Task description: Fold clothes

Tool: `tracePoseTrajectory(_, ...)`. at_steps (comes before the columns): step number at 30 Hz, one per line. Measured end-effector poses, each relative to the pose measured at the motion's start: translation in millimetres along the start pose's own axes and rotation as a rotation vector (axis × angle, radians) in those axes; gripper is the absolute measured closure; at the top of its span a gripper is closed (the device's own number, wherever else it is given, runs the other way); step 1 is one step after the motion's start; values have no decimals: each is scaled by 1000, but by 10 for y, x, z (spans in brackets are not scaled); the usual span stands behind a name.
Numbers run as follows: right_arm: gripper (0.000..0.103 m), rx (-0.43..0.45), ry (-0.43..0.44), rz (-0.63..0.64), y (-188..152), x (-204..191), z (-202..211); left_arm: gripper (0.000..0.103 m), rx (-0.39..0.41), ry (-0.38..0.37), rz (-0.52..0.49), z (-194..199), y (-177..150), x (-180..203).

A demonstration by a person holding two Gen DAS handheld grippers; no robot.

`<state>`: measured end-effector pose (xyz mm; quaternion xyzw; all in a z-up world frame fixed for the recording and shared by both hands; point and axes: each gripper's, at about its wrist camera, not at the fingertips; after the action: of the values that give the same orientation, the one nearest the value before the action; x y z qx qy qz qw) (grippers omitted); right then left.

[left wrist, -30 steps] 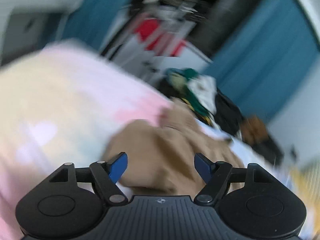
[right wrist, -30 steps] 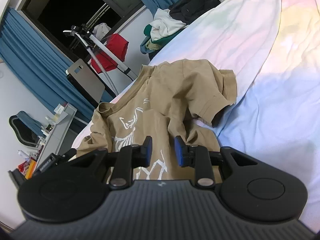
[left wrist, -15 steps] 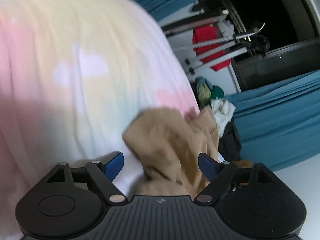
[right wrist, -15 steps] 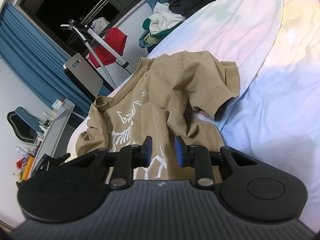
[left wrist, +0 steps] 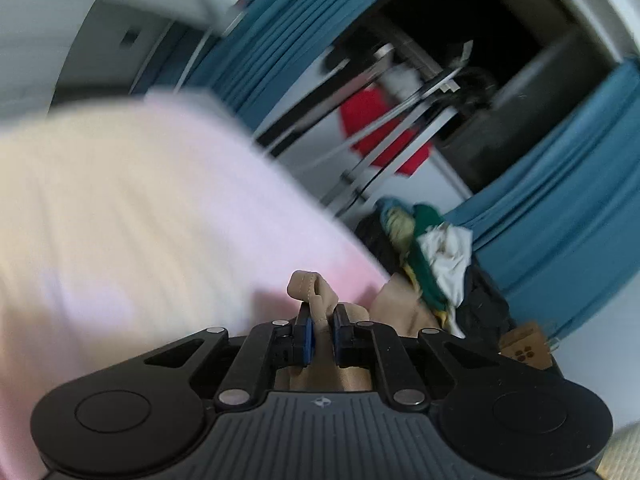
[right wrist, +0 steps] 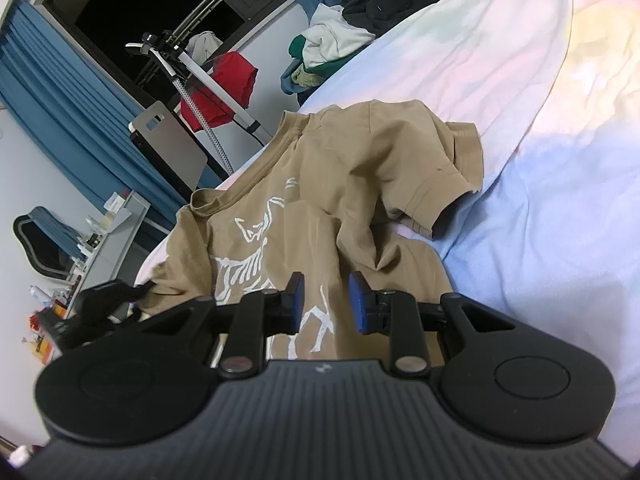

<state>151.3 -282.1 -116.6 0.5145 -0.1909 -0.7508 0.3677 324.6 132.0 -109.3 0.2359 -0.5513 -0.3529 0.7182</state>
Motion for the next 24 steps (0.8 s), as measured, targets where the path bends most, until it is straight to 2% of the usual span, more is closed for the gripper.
tracePoseTrajectory(3,75,-2,-3,9,-5,-14,-12,93,39,30,-68,110,291,-53)
tracePoseTrajectory(6,75,-2,-10,25,-16,-32,-28,93,58,115,-132,126,528,-152)
tracePoseTrajectory(10,75,-1,-24,46,-34,-51,-50,94,45,251,-208,-41,586,-324)
tracePoseTrajectory(13,75,-1,-34,62,-48,-65,-67,93,-8,357,-219,-214,458,-534)
tracePoseTrajectory(17,75,0,-44,81,-63,-83,-85,87,21,301,-238,-128,403,-650)
tracePoseTrajectory(19,75,0,-43,82,-64,-91,-85,82,17,273,-200,-76,451,-698)
tracePoseTrajectory(21,75,0,-42,84,-64,-98,-84,71,3,234,-120,-3,522,-781)
tracePoseTrajectory(23,75,0,-41,86,-65,-105,-83,46,-13,192,-40,58,596,-885)
tracePoseTrajectory(24,75,0,-41,86,-66,-109,-83,44,-23,178,-12,54,639,-957)
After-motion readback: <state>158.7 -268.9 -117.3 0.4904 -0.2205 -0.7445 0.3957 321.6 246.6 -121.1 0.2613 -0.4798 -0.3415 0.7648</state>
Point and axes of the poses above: each gripper's, at about its wrist camera, not at the fingertips, and z roughly against the way its jaws point, x to its right, y to its top, and after that the axes turned 11 degrees about x, right-handed
